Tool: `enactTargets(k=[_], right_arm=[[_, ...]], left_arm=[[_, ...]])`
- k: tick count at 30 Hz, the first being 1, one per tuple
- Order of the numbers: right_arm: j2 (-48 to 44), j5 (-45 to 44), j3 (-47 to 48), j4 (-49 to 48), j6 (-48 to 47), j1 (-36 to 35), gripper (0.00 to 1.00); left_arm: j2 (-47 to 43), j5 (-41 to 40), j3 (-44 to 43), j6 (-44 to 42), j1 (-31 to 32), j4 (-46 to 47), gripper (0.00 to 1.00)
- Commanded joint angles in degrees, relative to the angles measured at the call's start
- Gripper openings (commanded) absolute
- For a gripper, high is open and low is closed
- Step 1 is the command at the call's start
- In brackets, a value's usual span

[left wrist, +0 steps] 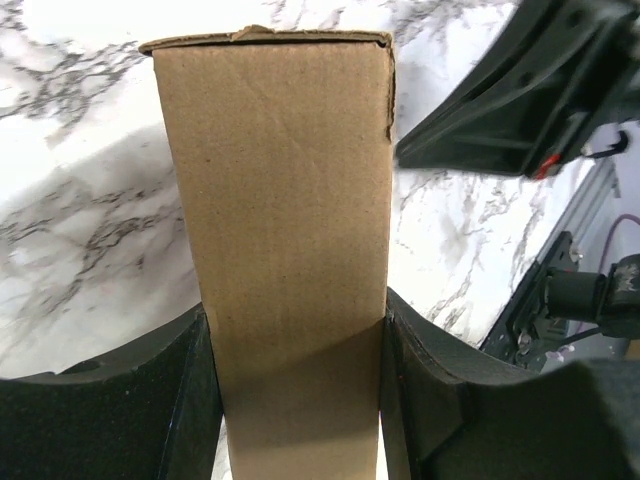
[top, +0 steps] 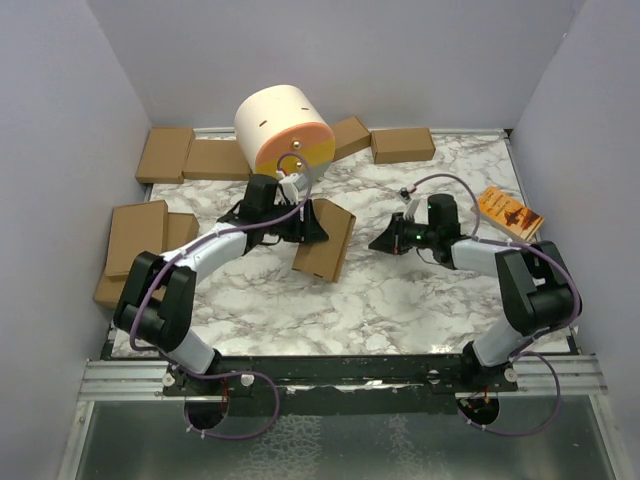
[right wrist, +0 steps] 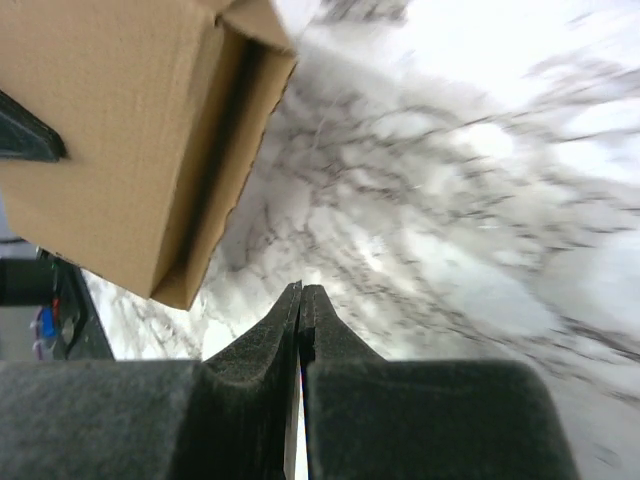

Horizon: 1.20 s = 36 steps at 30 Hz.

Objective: Fold the paper box

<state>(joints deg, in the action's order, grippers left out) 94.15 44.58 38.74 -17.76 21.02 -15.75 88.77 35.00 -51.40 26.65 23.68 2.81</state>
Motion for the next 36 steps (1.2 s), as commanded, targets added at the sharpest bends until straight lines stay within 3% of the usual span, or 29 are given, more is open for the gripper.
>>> enactTargets(k=[1, 5, 14, 22, 36], right_arm=[[-5.9, -2.0, 1.5, 2.0, -1.5, 6.7, 0.02], [-8.0, -1.0, 1.2, 1.8, -1.2, 8.9, 0.02], [-8.2, -0.3, 1.5, 1.7, -0.4, 10.1, 0.02], [-8.7, 0.7, 1.2, 1.6, 0.2, 11.8, 0.02], [-8.3, 0.9, 1.3, 1.5, 0.2, 12.6, 0.01]], left_arm=[[2.7, -3.3, -6.6, -5.7, -0.8, -20.5, 0.22], [5.9, -5.3, -10.3, -7.3, -0.8, -27.0, 0.21], [10.5, -21.8, -23.9, -10.7, 5.1, -44.9, 0.20], [15.5, -26.9, -24.6, -11.9, 7.7, -45.4, 0.20], [20.6, -42.9, -28.2, -9.5, 15.0, -49.9, 0.20]])
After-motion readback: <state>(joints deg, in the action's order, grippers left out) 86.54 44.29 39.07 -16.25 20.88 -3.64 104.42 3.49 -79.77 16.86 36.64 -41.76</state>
